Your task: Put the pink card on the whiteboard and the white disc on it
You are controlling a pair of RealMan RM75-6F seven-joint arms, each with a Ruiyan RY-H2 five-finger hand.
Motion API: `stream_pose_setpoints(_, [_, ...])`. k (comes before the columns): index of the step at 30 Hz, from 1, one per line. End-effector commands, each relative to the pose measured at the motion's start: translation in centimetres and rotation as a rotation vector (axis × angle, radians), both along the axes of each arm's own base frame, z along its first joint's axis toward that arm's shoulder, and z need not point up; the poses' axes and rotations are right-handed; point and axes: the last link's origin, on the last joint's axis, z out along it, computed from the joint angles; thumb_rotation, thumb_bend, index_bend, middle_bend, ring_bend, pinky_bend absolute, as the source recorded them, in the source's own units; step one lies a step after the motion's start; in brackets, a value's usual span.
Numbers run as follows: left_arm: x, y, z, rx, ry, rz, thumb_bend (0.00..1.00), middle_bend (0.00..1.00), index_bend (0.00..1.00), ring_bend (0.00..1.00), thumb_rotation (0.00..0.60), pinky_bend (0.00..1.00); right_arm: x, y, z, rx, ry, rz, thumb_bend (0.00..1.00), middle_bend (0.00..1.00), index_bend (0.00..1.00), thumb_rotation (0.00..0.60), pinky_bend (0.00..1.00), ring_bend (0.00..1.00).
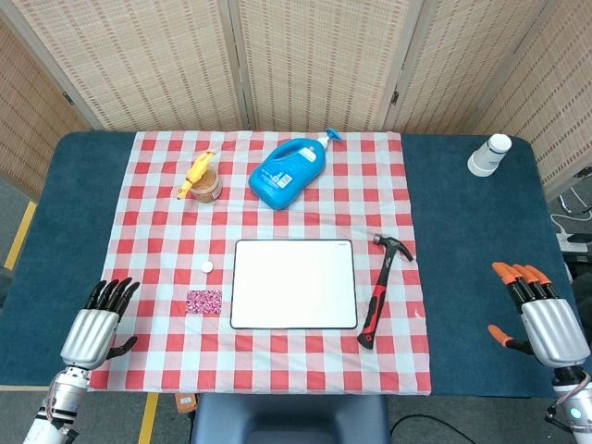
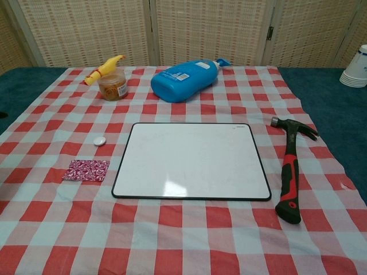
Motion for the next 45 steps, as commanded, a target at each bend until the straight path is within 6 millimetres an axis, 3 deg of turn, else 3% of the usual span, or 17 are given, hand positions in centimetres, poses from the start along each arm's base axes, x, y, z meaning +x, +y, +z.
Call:
stream_pose_setpoints(1, [-0.1,0.0,0.0,0.001,-0.002,0.003,0.23,0.0,0.0,0.0,0.6,0.0,0.0,-0.1,-0.1,0.002,0.0,-0.001,0.12,0.12,0.06,0.6,0.13,0.06])
stream_pose_setpoints(19, [0.7,1.0,0.3,0.006,-0.009,-0.02,0.23,0.0,0.0,0.0,0.6,0.0,-0.1,-0.3,-0.5,0.005,0.015,-0.013,0.12,0.12,0.06,0.6,0.13,0.06])
stream_pose_setpoints(23, [1.6,1.2,0.1,0.011,-0.018,-0.033,0.23,0.0,0.0,0.0,0.6,0.05,0.0,-0.3,-0.6,0.011,0.018,-0.011,0.12,0.12,0.06,0.6,0.13,0.06])
stream_pose_setpoints(29, [3.7,1.6,-0.3,0.018,-0.012,-0.082,0.23,0.0,0.0,0.0,0.6,0.13,0.0,-0.3,-0.6,0.009,0.016,-0.011,0.12,0.12,0.06,0.6,0.13,0.06])
stream_pose_setpoints(36, [8.9,2.9,-1.4,0.029,0.007,-0.181,0.23,0.0,0.0,0.04,0.6,0.23,0.0,-0.2,-0.7,0.017,0.018,-0.007,0.12,0.12,0.06,0.6,0.13,0.06])
stream_pose_setpoints(39, [11.3,3.4,-2.4,0.025,0.011,-0.216,0.23,0.01,0.0,0.09,0.6,0.27,0.1,-0.1,-0.6,0.015,0.014,0.0,0.12,0.12,0.06,0.6,0.13,0.06])
stream_pose_setpoints(41, [12.6,3.7,-3.1,0.02,0.008,-0.231,0.23,0.08,0.0,0.17,0.6,0.35,0.2,-0.1,-0.5,0.012,0.009,0.008,0.12,0.12,0.06,0.6,0.13,0.06])
stream_pose_setpoints(44, [14.3,4.5,-4.4,0.009,0.01,-0.23,0.23,0.32,0.0,0.44,0.6,0.53,0.2,0.0,-0.2,0.004,0.001,0.019,0.12,0.12,0.06,0.6,0.13,0.06])
stream_pose_setpoints(45, [14.8,4.9,-4.9,-0.008,0.006,-0.211,0.23,0.48,0.01,0.61,0.6,0.64,0.1,0.1,0.0,-0.001,-0.001,0.021,0.12,0.12,0.06,0.6,0.13,0.06])
